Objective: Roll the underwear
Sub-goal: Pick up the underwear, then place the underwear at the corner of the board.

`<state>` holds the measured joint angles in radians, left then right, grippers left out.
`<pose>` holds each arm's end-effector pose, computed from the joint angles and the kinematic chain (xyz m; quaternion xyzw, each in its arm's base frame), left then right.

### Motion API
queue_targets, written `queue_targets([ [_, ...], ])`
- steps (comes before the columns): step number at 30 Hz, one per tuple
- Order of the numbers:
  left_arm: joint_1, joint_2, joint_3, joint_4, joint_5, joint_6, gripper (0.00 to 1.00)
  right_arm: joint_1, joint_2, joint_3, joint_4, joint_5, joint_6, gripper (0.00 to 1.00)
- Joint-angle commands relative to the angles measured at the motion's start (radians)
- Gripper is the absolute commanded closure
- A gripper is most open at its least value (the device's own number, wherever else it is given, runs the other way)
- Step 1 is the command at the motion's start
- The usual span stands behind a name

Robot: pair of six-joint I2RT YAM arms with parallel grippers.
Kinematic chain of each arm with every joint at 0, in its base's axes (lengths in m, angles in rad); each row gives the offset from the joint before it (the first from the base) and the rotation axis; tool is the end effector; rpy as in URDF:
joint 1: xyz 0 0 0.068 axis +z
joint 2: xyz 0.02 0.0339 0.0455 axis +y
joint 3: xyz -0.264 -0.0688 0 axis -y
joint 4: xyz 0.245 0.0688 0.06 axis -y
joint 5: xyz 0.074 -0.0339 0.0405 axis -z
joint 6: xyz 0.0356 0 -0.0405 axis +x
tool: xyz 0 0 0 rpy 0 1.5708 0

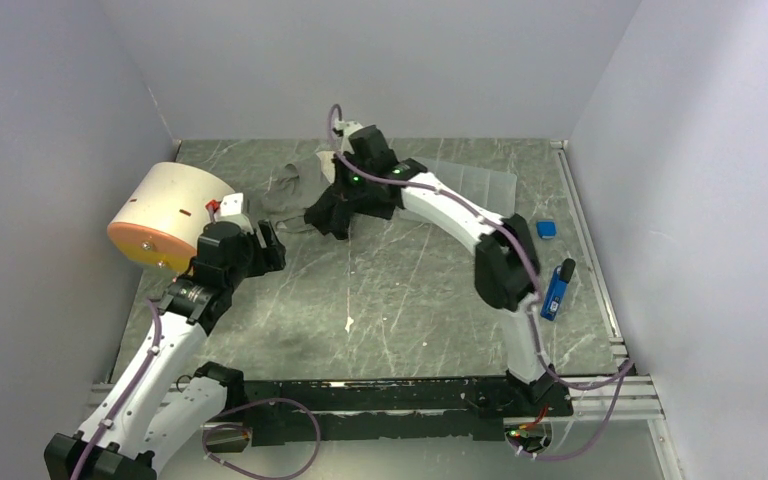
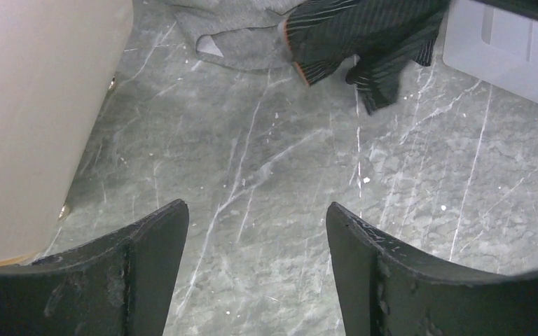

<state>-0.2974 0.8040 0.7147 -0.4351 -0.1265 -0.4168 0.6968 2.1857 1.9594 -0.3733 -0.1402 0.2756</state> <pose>0.1742 -0.0487 0.2868 -0.0831 0.8611 -0.1230 0.4863 0.3915 0.3341 0.2710 -0.2164 0.8559 0.2723 0.3827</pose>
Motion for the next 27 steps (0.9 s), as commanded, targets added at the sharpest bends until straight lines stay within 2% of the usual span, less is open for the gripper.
queue_targets([
  [1, -0.002, -0.027, 0.027, -0.010, -0.019, -0.015, 0.22, 0.021, -0.312, -0.194, 0.031, -0.050, 0.019, 1.00],
  [5, -0.002, -0.037, 0.036, -0.033, -0.033, -0.027, 0.15, 0.114, -0.572, -0.495, 0.063, -0.058, 0.075, 1.00],
  [8, -0.002, -0.045, 0.043, -0.060, -0.036, -0.034, 0.13, 0.203, -0.695, -0.751, 0.140, -0.209, 0.145, 0.97],
  [9, -0.002, -0.049, 0.043, -0.067, -0.035, -0.039, 0.12, 0.230, -0.709, -0.819, 0.167, -0.300, 0.170, 0.89],
  [11, -0.002, -0.046, 0.055, -0.094, -0.025, -0.069, 0.08, 0.274, -0.715, -0.897, 0.112, -0.327, 0.228, 0.57],
  [13, -0.002, -0.022, 0.101, -0.160, -0.006, -0.101, 0.06, 0.278, -0.736, -0.888, -0.017, -0.252, 0.301, 0.47],
  [16, -0.002, 0.046, 0.198, -0.304, 0.034, -0.130, 0.06, 0.255, -0.811, -0.824, -0.117, -0.076, 0.393, 0.23],
  [17, -0.002, 0.061, 0.224, -0.344, 0.054, -0.128, 0.06, 0.230, -0.815, -0.797, -0.140, -0.064, 0.399, 0.20],
  [19, -0.002, 0.058, 0.226, -0.377, 0.090, -0.117, 0.08, 0.185, -0.801, -0.785, -0.112, -0.084, 0.340, 0.20],
  [22, -0.002, -0.032, 0.113, -0.309, 0.153, -0.120, 0.08, 0.163, -0.715, -0.808, -0.057, -0.030, 0.221, 0.20],
  [27, -0.002, -0.173, 0.029, -0.310, 0.232, -0.175, 0.06, 0.156, -0.428, -0.617, -0.160, 0.145, 0.143, 0.21],
])
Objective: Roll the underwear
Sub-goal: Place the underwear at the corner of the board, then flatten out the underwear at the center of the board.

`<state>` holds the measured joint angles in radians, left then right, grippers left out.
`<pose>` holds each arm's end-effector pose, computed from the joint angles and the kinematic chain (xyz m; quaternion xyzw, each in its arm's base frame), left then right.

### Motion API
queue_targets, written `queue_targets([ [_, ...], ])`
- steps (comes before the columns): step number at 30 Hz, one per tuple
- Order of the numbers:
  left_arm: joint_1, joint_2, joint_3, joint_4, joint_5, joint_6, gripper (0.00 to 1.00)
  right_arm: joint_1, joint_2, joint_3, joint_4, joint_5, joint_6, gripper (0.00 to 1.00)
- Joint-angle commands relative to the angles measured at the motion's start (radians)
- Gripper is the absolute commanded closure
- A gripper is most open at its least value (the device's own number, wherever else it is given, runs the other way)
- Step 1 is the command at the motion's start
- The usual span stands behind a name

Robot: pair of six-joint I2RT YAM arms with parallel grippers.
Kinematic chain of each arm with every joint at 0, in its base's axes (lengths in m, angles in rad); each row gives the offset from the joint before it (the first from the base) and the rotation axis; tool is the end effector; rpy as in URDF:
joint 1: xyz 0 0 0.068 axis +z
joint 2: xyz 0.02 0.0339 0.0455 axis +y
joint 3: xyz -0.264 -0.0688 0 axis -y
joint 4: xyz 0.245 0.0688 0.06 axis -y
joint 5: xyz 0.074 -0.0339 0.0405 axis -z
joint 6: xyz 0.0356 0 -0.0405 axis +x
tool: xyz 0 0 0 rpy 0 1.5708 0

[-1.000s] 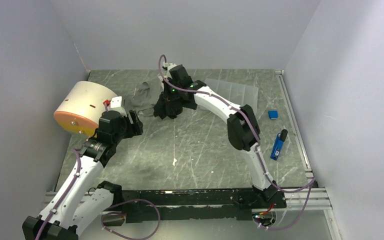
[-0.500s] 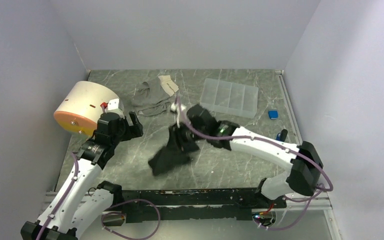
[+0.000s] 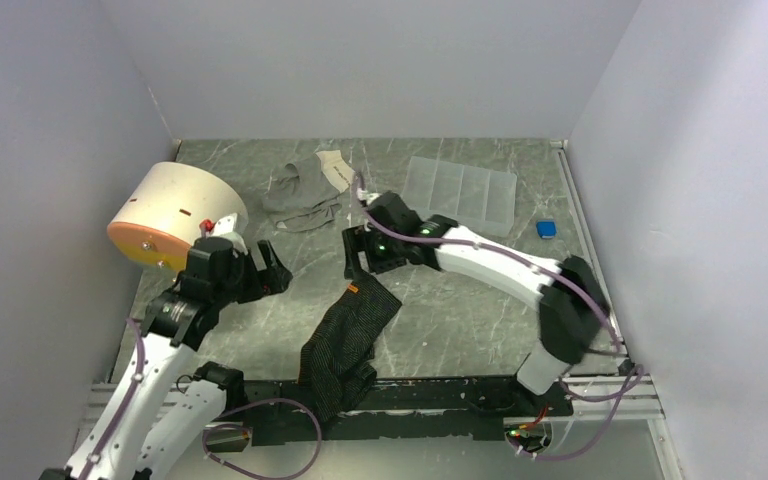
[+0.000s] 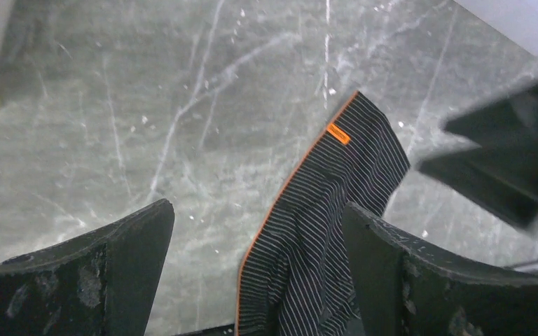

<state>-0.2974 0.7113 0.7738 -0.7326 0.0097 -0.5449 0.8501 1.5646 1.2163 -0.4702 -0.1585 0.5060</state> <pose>0.1401 -0.0433 0.2930 -0.1090 0.8937 -0.1819 0.3955 0.2226 0.2620 0.2706 -0.1874 0.9085 0.2870 0.2390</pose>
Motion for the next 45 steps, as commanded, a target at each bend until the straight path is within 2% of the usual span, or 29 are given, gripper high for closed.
queue_targets([
  [1, -0.002, -0.096, -0.050, -0.020, 0.091, -0.054, 0.06, 0.001, 0.243, 0.168, -0.092, 0.200, -0.099, 0.21],
  [6, -0.002, -0.127, -0.089, -0.008, 0.160, -0.104, 0.07, -0.010, 0.413, 0.306, -0.169, 0.310, -0.173, 0.23],
  [8, -0.002, -0.120, -0.098, 0.022, 0.192, -0.110, 0.07, -0.022, 0.444, 0.315, -0.166, 0.296, -0.206, 0.24],
  [10, -0.002, -0.104, -0.108, 0.033, 0.204, -0.106, 0.07, -0.035, 0.456, 0.312, -0.148, 0.227, -0.237, 0.31],
  [11, -0.002, -0.089, -0.109, 0.027, 0.203, -0.101, 0.08, -0.041, 0.454, 0.305, -0.138, 0.185, -0.252, 0.38],
  [15, -0.002, -0.064, -0.095, 0.015, 0.193, -0.074, 0.09, -0.078, 0.364, 0.248, -0.068, 0.113, -0.218, 0.93],
  [16, -0.002, -0.060, -0.089, 0.016, 0.189, -0.068, 0.08, -0.098, 0.320, 0.217, -0.031, 0.092, -0.205, 1.00],
  [22, -0.002, -0.031, -0.111, 0.090, 0.218, -0.081, 0.08, -0.284, 0.061, 0.026, 0.101, 0.064, -0.049, 1.00],
  [26, -0.002, 0.008, -0.146, 0.146, 0.231, -0.099, 0.08, -0.385, -0.065, -0.124, 0.175, -0.046, -0.013, 1.00],
  [32, -0.002, 0.132, -0.221, 0.342, 0.266, -0.130, 0.10, -0.399, -0.037, -0.194, 0.124, -0.091, -0.047, 1.00],
  [38, -0.008, 0.395, -0.181, 0.504, 0.302, -0.082, 0.30, -0.399, -0.042, -0.197, 0.125, -0.101, -0.056, 1.00],
  [45, -0.043, 0.583, -0.157, 0.566, 0.304, -0.033, 0.32, -0.399, -0.044, -0.179, 0.119, -0.102, -0.063, 1.00],
])
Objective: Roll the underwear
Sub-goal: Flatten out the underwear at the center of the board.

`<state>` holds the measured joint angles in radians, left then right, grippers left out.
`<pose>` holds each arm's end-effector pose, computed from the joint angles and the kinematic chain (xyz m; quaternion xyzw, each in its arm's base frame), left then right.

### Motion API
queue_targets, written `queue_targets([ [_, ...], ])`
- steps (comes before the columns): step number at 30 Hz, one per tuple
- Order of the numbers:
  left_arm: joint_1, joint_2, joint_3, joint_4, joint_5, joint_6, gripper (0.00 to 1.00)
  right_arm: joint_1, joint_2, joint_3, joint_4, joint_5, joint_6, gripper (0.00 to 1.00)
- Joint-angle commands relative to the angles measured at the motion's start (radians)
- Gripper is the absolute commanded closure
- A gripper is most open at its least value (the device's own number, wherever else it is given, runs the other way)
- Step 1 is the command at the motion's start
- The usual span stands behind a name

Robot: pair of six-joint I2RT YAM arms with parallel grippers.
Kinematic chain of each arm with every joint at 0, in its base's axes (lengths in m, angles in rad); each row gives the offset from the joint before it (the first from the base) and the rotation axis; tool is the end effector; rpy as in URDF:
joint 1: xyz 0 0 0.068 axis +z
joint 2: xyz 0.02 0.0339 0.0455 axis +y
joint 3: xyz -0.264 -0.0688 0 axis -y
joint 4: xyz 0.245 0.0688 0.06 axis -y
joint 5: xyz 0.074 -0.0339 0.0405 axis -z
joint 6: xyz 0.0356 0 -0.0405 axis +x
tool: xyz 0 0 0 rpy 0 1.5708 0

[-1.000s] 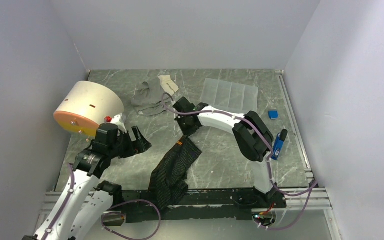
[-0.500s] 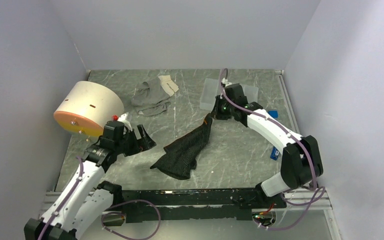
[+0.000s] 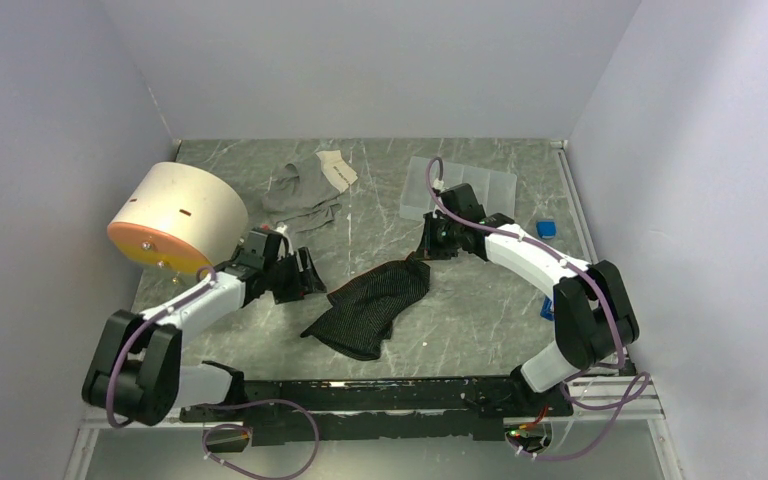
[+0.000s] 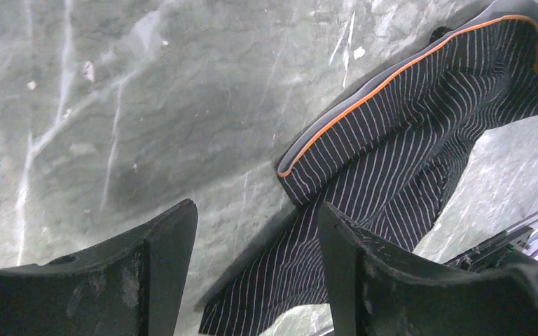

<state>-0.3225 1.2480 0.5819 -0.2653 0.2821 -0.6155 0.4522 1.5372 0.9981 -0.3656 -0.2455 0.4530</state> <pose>0.2155 -0.0825 0.1728 -0.0935 0.9363 -0.2597 0.2172 0.2834 0.1473 0.2177 -0.0397 0.9380 0.2460 0.2412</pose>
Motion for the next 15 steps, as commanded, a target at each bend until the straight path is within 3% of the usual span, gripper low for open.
queue_targets([
  [1, -0.024, 0.058, 0.028, 0.125, 0.036, 0.030, 0.32, -0.001, -0.015, 0.040, 0.013, -0.015, -0.010, 1.00],
  [12, -0.128, 0.207, 0.030, 0.209, 0.011, -0.008, 0.51, -0.001, -0.001, 0.063, 0.015, -0.049, -0.008, 1.00],
  [15, -0.142, 0.219, 0.007, 0.256, 0.030, -0.026, 0.62, -0.001, 0.000, 0.075, 0.006, -0.055, -0.012, 1.00],
])
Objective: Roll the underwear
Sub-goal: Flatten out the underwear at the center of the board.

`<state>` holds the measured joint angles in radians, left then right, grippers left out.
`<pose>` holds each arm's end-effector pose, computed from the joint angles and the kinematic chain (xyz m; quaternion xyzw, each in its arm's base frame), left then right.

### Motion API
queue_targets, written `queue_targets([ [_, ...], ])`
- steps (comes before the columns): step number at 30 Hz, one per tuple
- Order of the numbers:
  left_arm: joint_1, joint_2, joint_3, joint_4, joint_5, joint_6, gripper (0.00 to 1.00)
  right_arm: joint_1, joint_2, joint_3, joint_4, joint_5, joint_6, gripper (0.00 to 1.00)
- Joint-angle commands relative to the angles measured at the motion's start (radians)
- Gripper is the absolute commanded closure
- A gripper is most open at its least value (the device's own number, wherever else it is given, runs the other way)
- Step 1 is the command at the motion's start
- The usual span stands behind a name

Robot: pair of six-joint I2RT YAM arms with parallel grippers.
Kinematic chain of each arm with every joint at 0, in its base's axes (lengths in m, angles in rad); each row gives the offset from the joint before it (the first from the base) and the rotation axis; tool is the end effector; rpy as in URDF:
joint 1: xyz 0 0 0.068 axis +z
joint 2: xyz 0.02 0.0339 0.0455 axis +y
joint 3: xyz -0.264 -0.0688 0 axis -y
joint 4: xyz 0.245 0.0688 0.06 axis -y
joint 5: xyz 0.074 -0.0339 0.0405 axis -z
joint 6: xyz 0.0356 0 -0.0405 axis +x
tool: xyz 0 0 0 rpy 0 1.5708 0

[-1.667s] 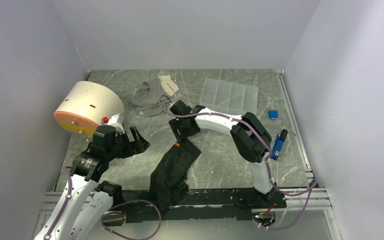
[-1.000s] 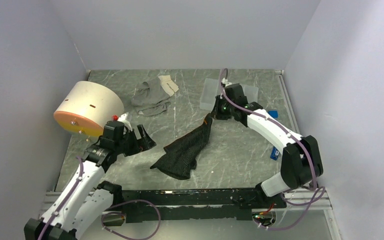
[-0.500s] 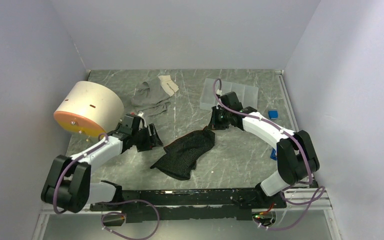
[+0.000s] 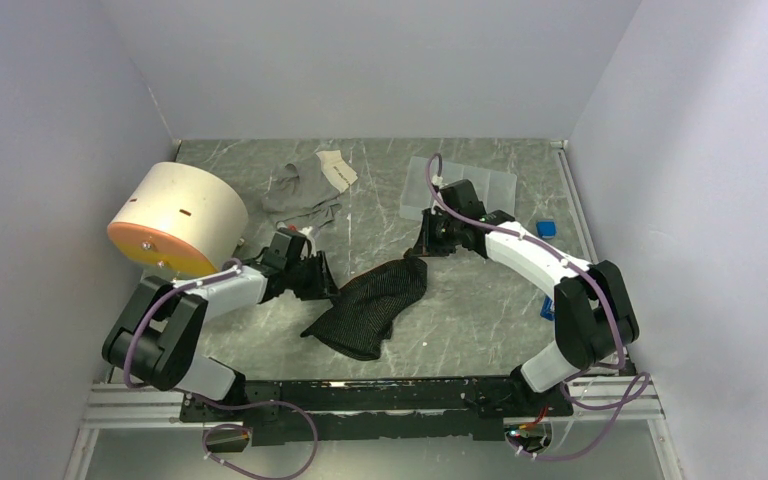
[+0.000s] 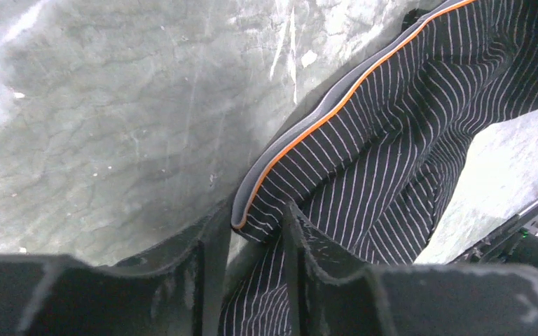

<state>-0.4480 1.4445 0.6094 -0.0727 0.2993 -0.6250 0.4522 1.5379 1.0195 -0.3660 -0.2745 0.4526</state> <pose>0.2317 -0.1230 0.1489 -0.0343 0.9356 -0.2857 0.2045 0.2858 0.1496 0.2243 -0.0459 0.9328 0.2616 0.2435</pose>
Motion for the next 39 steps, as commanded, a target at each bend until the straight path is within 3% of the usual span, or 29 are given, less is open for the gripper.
queue_targets([
  [1, -0.023, 0.027, -0.024, 0.098, 0.018, -0.023, 0.67, -0.001, -0.001, 0.060, 0.002, -0.032, -0.012, 1.00],
  [5, -0.029, 0.013, -0.034, 0.177, 0.044, -0.041, 0.94, -0.001, -0.016, 0.078, -0.014, -0.040, -0.009, 1.00],
  [11, -0.029, -0.136, 0.016, 0.106, -0.005, 0.004, 0.95, -0.001, -0.110, 0.136, -0.093, -0.024, -0.028, 1.00],
  [20, -0.029, -0.545, 0.314, -0.404, -0.292, 0.144, 0.95, -0.002, -0.452, 0.140, -0.161, -0.054, 0.001, 1.00],
  [26, -0.029, -0.690, 0.458, -0.659, -0.333, 0.164, 0.95, -0.001, -0.685, 0.154, -0.214, -0.174, 0.033, 1.00],
  [31, -0.029, -0.751, 0.565, -0.823, -0.344, 0.137, 0.95, -0.001, -0.763, 0.203, -0.279, -0.340, 0.045, 0.99],
  [35, -0.029, -0.721, 0.621, -0.890, -0.309, 0.126, 0.95, -0.001, -0.773, 0.244, -0.366, -0.217, 0.050, 0.97],
  [39, -0.029, -0.598, 0.565, -0.827, -0.274, 0.133, 0.95, -0.001, -0.643, 0.210, -0.412, -0.009, 0.052, 0.98],
])
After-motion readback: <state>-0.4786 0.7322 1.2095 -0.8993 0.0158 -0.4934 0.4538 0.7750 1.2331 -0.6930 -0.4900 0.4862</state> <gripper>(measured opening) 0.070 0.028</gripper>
